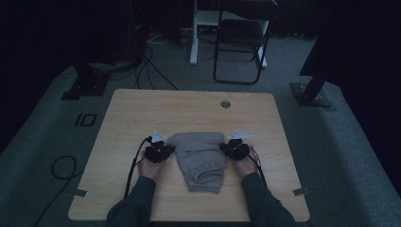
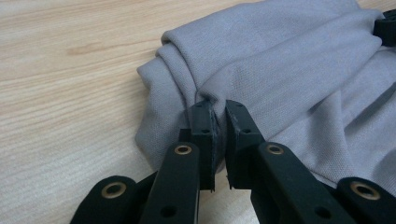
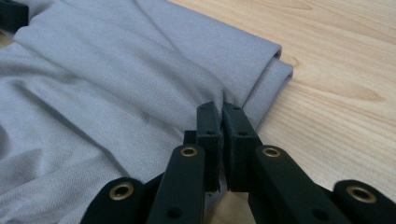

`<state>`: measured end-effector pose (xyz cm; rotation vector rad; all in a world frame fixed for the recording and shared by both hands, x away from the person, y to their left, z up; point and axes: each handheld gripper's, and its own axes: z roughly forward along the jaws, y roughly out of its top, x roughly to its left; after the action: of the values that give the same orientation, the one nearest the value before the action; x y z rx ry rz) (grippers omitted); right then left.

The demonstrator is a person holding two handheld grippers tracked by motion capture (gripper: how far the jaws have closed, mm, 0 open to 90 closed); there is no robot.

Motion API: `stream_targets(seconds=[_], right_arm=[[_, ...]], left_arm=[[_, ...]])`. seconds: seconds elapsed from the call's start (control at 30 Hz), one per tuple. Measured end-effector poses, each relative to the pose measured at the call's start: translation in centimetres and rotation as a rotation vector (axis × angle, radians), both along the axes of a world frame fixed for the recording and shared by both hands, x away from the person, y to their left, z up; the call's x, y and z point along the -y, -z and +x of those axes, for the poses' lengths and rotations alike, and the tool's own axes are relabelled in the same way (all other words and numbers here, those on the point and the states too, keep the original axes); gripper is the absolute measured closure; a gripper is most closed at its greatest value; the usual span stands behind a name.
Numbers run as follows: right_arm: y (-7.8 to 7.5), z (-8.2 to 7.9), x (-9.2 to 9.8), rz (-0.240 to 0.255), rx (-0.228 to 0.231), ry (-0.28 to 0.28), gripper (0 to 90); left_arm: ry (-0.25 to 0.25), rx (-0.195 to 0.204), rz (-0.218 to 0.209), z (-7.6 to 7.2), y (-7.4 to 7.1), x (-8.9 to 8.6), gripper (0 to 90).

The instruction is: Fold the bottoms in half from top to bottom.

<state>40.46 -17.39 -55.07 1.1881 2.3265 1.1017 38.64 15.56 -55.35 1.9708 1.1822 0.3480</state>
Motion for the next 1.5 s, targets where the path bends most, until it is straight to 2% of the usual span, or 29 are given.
stream_targets(seconds=[0.83,1.17,1.4,1.5], right_arm=[[-0.3,3.6,-2.0,-0.028,-0.013,0.049,87.2],[-0.5,5.2,-2.6,-0.042,-0.024,0.077,87.2],[-0.6,6.0,-2.5,-0.03,-0.047,0.094,87.2],[-0.8,6.3,-2.7,-0.042,-0.05,0.097,87.6]], left_arm=[[-0.076,-0.028,0.042,3.7,-0.6,-0.3,83.3],[-0.133,-0.039,0.037,5.1,-0.6,0.0,83.3],[-0.161,-0.045,0.035,5.7,-0.7,0.4,83.3],[-0.166,-0.043,0.036,5.8,-0.8,0.5,83.4]])
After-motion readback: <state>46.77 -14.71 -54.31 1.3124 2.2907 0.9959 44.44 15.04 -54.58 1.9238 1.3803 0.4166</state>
